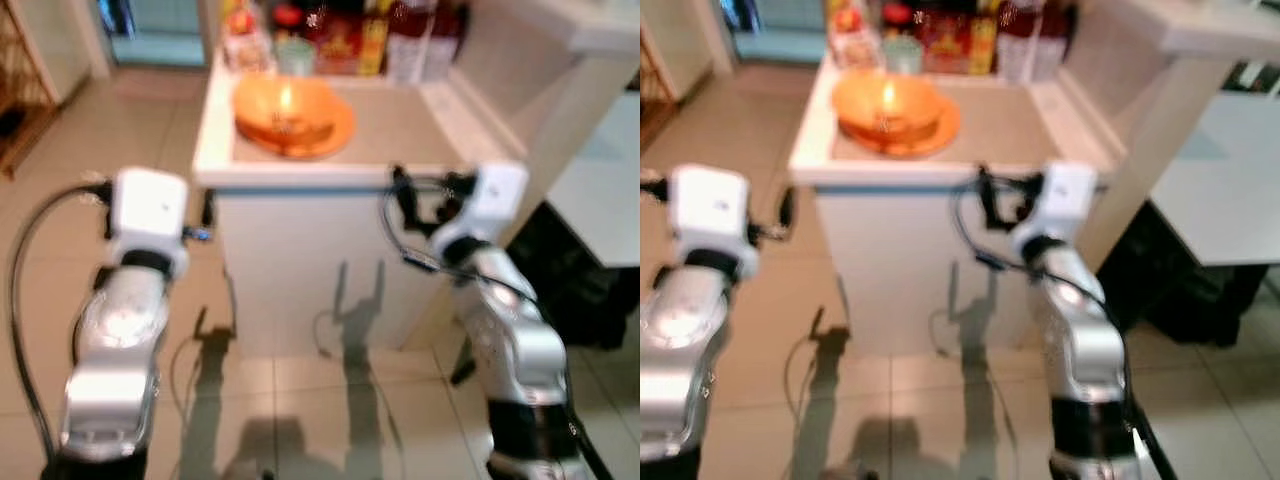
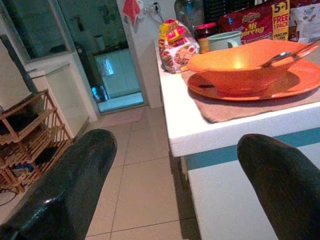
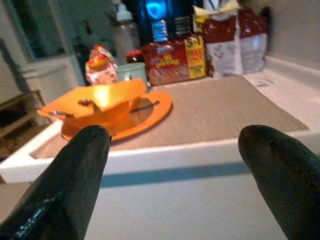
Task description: Setting the table
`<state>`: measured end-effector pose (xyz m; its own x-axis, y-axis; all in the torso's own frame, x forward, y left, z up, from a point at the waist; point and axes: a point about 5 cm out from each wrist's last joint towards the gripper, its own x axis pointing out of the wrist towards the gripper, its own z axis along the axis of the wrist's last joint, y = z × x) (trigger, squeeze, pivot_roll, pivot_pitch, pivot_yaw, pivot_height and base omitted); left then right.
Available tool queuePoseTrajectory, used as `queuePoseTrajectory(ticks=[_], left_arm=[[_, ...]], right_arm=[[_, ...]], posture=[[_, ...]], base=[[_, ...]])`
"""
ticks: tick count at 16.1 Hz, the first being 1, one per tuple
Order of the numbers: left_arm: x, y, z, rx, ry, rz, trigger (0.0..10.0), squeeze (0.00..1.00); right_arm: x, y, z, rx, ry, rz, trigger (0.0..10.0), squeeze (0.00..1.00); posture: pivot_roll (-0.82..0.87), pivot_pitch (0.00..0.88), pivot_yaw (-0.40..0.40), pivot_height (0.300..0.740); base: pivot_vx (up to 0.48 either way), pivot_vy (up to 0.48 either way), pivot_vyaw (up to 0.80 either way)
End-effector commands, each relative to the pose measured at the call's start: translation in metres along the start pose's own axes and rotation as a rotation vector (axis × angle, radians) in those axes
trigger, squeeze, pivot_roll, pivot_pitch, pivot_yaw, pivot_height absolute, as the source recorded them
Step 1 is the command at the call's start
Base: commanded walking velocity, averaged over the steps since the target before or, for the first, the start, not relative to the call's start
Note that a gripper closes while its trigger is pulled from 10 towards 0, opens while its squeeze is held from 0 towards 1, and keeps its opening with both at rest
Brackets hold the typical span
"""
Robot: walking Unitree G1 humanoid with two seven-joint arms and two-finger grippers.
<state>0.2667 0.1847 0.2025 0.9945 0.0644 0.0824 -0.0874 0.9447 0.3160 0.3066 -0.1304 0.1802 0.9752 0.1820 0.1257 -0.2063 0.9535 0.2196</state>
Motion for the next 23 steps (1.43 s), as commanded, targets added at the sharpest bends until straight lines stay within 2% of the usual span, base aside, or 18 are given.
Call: queuePoseTrajectory(ticks=[1, 9, 16, 19, 20, 21, 23], left_arm=[[0.002, 0.002, 0.005, -0.005, -0.02, 0.016, 10.0, 0.0], [0.005, 0.003, 0.013, 0.045, -0.059, 0.012, 10.0, 0.0], [0.006, -0.008, 0.016, 0.051, -0.082, -0.06, 10.0, 0.0], [0.003, -0.009, 0.024, -0.021, -0.123, -0.101, 10.0, 0.0], [0.001, -0.008, 0.027, -0.05, -0.157, -0.139, 10.0, 0.0], [-0.006, -0.013, 0.031, -0.092, -0.184, -0.256, 10.0, 0.0], [-0.016, -0.021, 0.028, -0.094, -0.164, -0.405, 10.0, 0.0]], right_arm=[[0.002, 0.002, 0.008, -0.017, -0.02, 0.01, 10.0, 0.0], [0.003, 0.009, 0.013, -0.039, -0.04, 0.058, 10.0, 0.0], [-0.004, -0.007, 0.022, -0.04, -0.101, -0.018, 10.0, 0.0], [-0.015, -0.018, 0.027, -0.051, -0.135, -0.042, 10.0, 0.0], [-0.019, -0.02, 0.032, -0.045, -0.158, -0.037, 10.0, 0.0], [-0.023, -0.022, 0.042, -0.038, -0.195, -0.014, 10.0, 0.0], [-0.027, -0.03, 0.053, -0.058, -0.222, 0.02, 10.0, 0.0]], posture=[[0.1, 0.0, -0.092, 0.74], [0.1, 0.0, -0.103, 0.74], [0.1, 0.0, -0.099, 0.74], [0.1, 0.0, -0.091, 0.74], [0.09, 0.0, -0.089, 0.74], [0.1, 0.0, -0.09, 0.74], [0.1, 0.0, -0.085, 0.74]], base=[[0.0, 0.0, 0.0], [0.369, 0.0, 0.8], [0.379, 0.0, 0.0], [0.0, 0.0, 0.0], [0.0, 0.0, 0.0], [0.0, 0.0, 0.0], [0.0, 0.0, 0.0]])
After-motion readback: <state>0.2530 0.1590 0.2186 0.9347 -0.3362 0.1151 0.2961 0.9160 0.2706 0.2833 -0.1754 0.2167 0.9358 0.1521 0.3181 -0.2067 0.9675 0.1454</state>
